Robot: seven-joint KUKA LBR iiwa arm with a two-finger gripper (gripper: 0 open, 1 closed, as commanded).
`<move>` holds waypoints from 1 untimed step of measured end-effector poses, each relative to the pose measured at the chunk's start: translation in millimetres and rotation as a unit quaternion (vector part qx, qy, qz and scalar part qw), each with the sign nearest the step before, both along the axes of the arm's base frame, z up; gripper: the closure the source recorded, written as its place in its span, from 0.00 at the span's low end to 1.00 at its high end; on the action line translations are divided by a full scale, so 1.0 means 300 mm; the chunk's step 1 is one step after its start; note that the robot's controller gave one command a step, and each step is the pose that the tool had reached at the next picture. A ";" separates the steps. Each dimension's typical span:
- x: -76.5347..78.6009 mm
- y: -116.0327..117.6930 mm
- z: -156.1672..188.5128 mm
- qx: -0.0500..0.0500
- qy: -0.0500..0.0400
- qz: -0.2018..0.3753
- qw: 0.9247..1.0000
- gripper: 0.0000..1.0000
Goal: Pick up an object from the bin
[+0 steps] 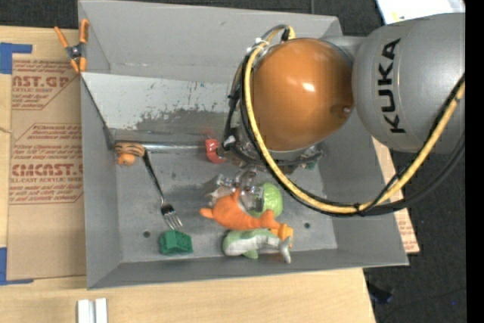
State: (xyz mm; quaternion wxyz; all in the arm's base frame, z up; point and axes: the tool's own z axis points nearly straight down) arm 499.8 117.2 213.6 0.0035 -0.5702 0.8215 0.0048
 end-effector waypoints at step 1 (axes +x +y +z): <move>0.011 -0.039 -0.017 0.003 -0.007 -0.009 1.000 1.00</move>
Offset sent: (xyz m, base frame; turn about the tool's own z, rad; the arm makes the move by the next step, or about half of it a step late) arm -0.0175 -0.0359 -0.0112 -0.2185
